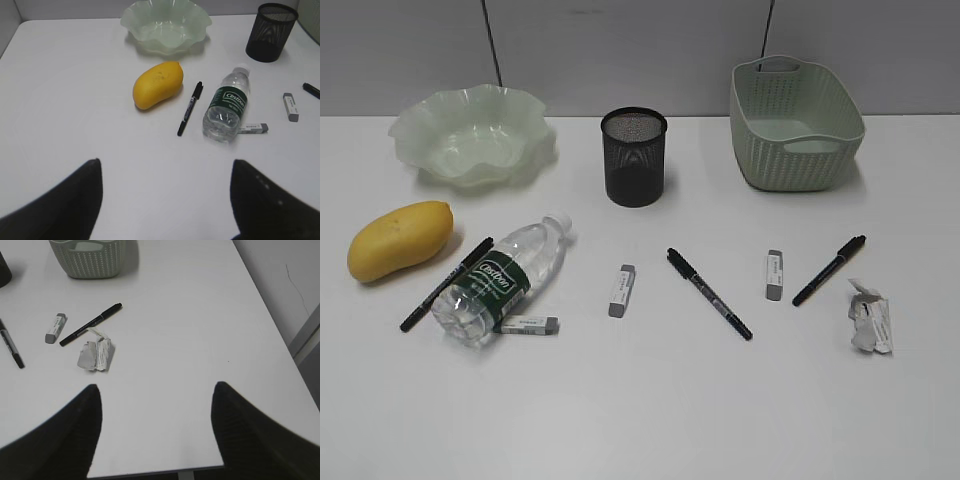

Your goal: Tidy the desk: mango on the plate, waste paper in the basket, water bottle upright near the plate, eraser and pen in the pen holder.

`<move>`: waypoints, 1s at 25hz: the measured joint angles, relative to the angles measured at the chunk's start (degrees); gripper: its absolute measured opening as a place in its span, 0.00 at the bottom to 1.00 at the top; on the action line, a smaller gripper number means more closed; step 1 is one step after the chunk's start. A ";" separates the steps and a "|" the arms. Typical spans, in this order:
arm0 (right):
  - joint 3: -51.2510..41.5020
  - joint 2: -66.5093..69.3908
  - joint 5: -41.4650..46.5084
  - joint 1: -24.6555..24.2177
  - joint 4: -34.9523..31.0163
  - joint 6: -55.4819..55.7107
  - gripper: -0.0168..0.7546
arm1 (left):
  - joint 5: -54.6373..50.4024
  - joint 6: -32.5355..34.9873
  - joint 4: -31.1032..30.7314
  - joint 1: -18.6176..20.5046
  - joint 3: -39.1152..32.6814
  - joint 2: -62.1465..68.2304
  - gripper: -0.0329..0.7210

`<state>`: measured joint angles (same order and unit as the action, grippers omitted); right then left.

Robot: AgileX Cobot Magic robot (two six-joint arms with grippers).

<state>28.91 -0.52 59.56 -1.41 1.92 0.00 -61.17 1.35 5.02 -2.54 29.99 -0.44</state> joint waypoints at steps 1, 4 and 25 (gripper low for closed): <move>0.00 0.00 0.00 0.00 0.00 0.00 0.73 | 0.00 0.00 0.00 0.00 0.00 0.00 0.84; 0.00 0.00 0.00 0.00 0.00 0.00 0.73 | 0.00 0.00 0.00 0.00 0.00 0.00 0.84; 0.00 0.00 0.01 0.00 0.00 0.00 0.72 | 2.87 0.00 0.85 0.00 2.93 10.49 0.82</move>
<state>28.91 -0.52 59.57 -1.41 1.92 0.00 -58.30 1.35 5.86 -2.54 32.92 10.05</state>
